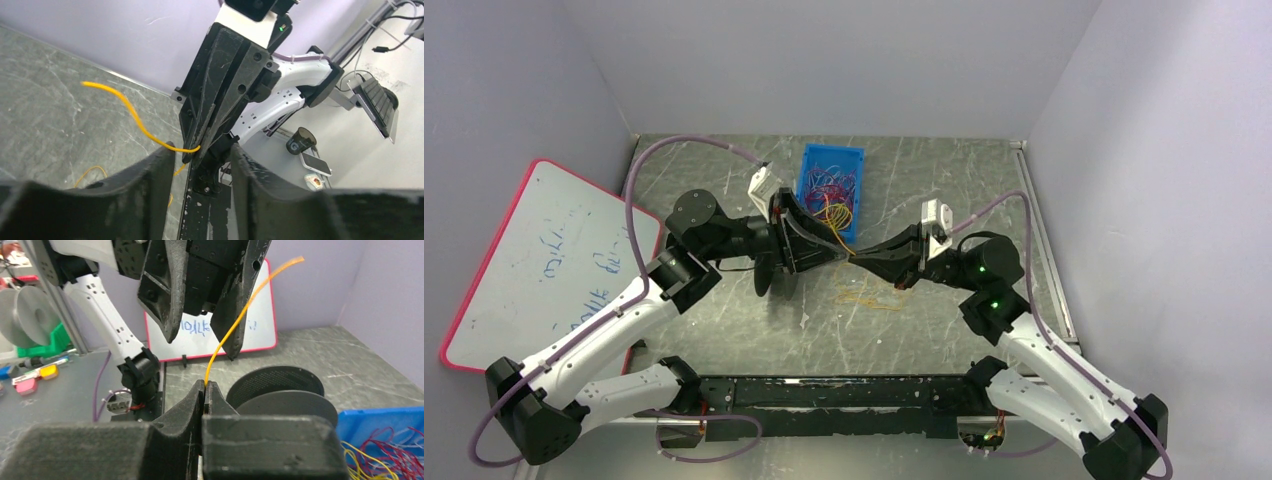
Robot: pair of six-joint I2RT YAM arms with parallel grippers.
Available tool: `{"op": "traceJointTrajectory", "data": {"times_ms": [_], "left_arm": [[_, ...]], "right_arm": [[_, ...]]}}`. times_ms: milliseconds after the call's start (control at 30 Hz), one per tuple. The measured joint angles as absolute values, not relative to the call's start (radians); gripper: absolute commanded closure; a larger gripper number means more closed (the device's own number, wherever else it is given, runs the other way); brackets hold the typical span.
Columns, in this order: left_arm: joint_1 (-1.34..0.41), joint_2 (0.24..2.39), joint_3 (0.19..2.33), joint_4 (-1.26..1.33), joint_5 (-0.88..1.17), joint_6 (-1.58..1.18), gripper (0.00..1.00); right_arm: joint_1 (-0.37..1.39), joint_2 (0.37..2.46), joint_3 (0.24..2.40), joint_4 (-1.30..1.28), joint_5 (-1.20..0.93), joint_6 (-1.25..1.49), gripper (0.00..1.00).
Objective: Wrap the cables
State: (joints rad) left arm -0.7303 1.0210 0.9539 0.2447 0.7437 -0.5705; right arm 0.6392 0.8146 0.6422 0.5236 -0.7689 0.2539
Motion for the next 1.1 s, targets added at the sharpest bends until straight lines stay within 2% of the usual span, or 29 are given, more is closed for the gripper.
{"op": "traceJointTrajectory", "data": {"times_ms": [133, 300, 667, 767, 933, 1100], "left_arm": [[-0.730, 1.011, 0.954, 0.183, 0.682, -0.536, 0.38], [-0.730, 0.977, 0.954, 0.062, 0.537, -0.478, 0.36], [-0.731, 0.946, 1.009, -0.337, 0.038, -0.411, 0.34], [-0.731, 0.949, 1.025, -0.432, -0.097, -0.419, 0.27], [-0.731, 0.976, 1.052, -0.584, -0.305, -0.450, 0.26], [-0.731, 1.031, 1.052, -0.658, -0.387, -0.464, 0.26]], "right_arm": [[0.639, 0.792, 0.676, 0.403, -0.719, 0.197, 1.00], [0.640, 0.770, 0.757, 0.239, -0.613, 0.126, 1.00], [0.640, 0.810, 0.950, -0.105, -0.322, 0.047, 1.00], [0.640, 0.823, 0.970, -0.168, -0.252, 0.040, 1.00], [0.640, 0.850, 0.994, -0.254, -0.179, 0.037, 1.00], [0.640, 0.875, 1.023, -0.301, -0.165, 0.038, 1.00]]}}
